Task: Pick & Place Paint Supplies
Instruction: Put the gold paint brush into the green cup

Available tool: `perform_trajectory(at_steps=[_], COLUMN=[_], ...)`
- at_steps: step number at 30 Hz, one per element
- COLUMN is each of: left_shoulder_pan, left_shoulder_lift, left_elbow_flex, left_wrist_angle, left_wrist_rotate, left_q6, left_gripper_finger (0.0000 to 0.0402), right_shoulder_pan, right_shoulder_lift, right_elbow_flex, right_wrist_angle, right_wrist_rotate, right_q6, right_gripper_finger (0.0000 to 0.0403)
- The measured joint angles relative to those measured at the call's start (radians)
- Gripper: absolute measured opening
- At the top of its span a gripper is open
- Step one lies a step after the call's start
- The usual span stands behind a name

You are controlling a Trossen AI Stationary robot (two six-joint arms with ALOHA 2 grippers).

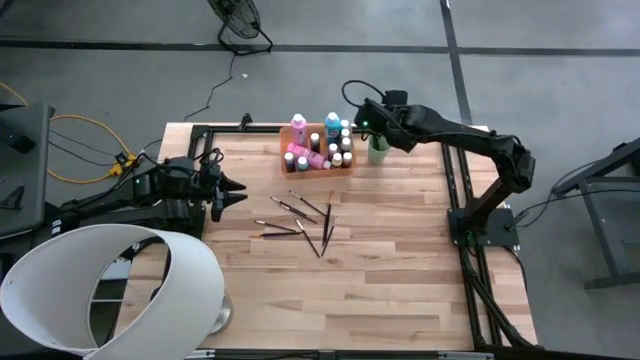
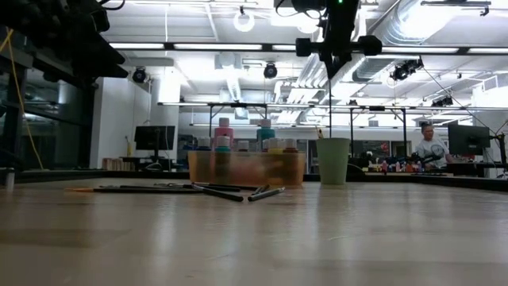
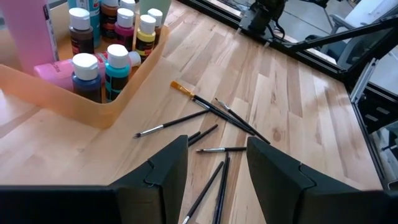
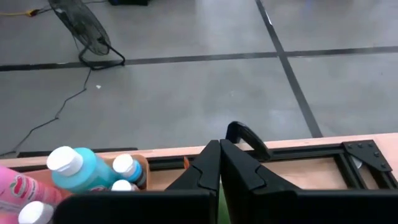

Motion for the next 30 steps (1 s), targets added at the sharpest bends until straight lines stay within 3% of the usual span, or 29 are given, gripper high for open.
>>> perform_trajectory(at_steps=[21, 30], left_shoulder_pan=[0.0, 0.0], left_shoulder_lift=[0.0, 0.0], left_elbow_flex=[0.0, 0.0], left_wrist_angle=[0.0, 0.0], left_wrist_rotate=[-0.002, -0.002], left_q6=[0.0, 0.0], left_gripper_finger=[0.0161, 0.0161], right_shoulder_pan=[-0.06, -0.055], right_shoulder_lift=[0.022, 0.022], right_elbow_flex=[-0.041, -0.069], right_wrist_angle=[-0.035, -0.039], right_wrist_rotate=[-0.177, -0.187], right_q6=[0.035, 0.085], right_gripper_finger=[0.0003, 0.0004])
